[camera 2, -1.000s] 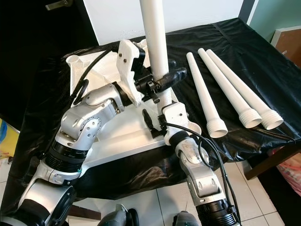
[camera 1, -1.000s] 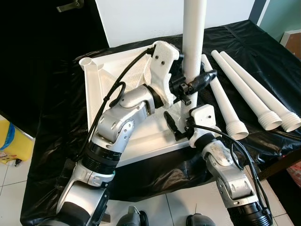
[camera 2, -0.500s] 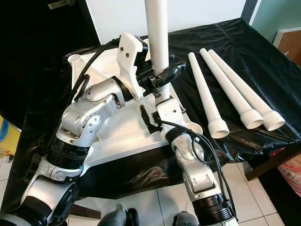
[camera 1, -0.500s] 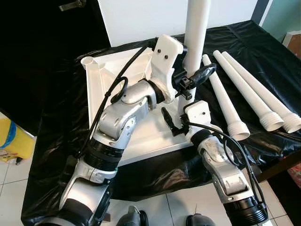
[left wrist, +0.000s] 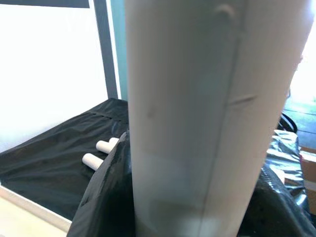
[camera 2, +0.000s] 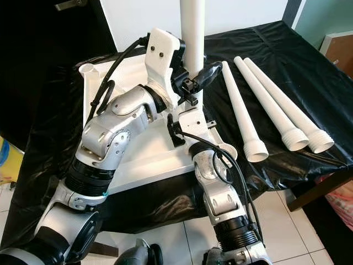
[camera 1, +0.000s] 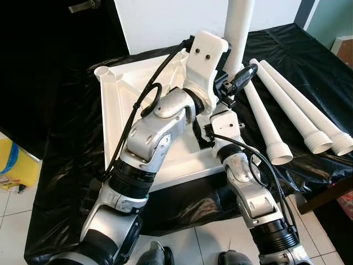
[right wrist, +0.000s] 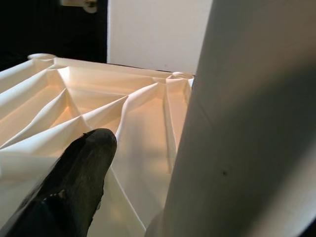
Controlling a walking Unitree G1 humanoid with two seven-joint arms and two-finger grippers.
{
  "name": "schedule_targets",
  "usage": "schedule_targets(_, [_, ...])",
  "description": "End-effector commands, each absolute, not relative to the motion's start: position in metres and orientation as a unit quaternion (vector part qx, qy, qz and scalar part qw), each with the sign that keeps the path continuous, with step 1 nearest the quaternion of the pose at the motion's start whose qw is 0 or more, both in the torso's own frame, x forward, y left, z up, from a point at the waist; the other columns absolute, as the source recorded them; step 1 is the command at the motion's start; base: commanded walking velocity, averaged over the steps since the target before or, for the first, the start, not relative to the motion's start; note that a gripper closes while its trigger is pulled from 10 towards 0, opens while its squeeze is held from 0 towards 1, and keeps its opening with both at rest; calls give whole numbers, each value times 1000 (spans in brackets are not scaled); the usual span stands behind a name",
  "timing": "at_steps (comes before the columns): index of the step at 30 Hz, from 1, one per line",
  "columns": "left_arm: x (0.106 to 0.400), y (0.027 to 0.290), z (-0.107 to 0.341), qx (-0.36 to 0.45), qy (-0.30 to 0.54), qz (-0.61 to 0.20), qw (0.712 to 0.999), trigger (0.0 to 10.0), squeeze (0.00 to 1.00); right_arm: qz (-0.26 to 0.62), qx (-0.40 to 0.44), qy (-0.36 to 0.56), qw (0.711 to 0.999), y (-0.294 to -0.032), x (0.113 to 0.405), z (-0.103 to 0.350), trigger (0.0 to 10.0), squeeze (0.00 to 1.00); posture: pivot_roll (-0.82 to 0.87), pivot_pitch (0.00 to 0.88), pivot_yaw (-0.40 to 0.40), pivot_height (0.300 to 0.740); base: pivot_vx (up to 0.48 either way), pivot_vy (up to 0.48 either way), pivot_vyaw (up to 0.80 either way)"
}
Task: Building children table
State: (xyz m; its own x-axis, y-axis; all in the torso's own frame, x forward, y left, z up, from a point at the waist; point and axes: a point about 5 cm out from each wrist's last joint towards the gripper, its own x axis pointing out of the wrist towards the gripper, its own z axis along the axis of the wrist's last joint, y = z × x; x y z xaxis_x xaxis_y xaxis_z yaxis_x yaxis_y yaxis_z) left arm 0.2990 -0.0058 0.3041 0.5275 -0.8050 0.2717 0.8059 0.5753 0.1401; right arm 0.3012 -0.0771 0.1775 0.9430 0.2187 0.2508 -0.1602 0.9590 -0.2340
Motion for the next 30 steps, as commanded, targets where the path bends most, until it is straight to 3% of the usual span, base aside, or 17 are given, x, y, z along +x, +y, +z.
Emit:
schedule_targets(1, [300, -6, 309, 2, -158, -458, 875, 10000, 0, 98, -105, -146, 979, -71, 301, 179, 7490, 0, -77, 99, 78, 740, 0, 0, 0])
schedule_targets(2, [300, -6, 309, 2, -158, -458, 875, 10000, 0, 98, -107, -149, 978, -71, 301, 179, 5882, 0, -78, 98, 77, 740, 0, 0, 0])
schedule_targets(4, [300, -6, 309, 2, -158, -458, 875, 10000, 0, 97, -109, -150, 978, -72, 301, 179, 5882, 0, -78, 98, 77, 740, 0, 0, 0])
schedule_targets(5, [300, -6, 309, 2, -158, -457, 875, 10000, 0, 94, -110, -152, 978, -73, 302, 180, 1647, 0, -80, 98, 79, 740, 0, 0, 0])
schedule_targets(6, [300, -7, 310, 2, -158, -456, 876, 10000, 0, 92, -111, -153, 978, -73, 302, 180, 1647, 0, -80, 98, 79, 740, 0, 0, 0])
schedule_targets(7, [299, -7, 310, 2, -157, -455, 877, 10000, 0, 90, -113, -155, 977, -74, 302, 180, 0, 0, -81, 98, 80, 740, 0, 0, 0])
schedule_targets(21, [297, -8, 311, -4, -159, -460, 873, 10000, 0, 36, -93, -152, 983, -84, 306, 180, 0, 0, -78, 100, 85, 740, 0, 0, 0])
schedule_targets(22, [296, -8, 311, -8, -158, -463, 872, 10000, 1000, 28, -92, -151, 984, -86, 307, 180, 3922, 0, -78, 100, 85, 740, 0, 0, 0])
schedule_targets(23, [296, -8, 312, -15, -158, -467, 870, 10000, 1000, 21, -91, -149, 984, -88, 308, 180, 10000, 0, -82, 101, 89, 740, 0, 0, 0])
schedule_targets(29, [293, -9, 313, -28, -161, -475, 865, 10000, 1000, 4, -87, -142, 986, -96, 310, 180, 10000, 0, -86, 104, 91, 740, 0, 0, 0])
schedule_targets(30, [295, -9, 313, -27, -162, -471, 867, 10000, 349, 0, -85, -141, 986, -98, 310, 179, 10000, 0, -86, 104, 90, 740, 0, 0, 0])
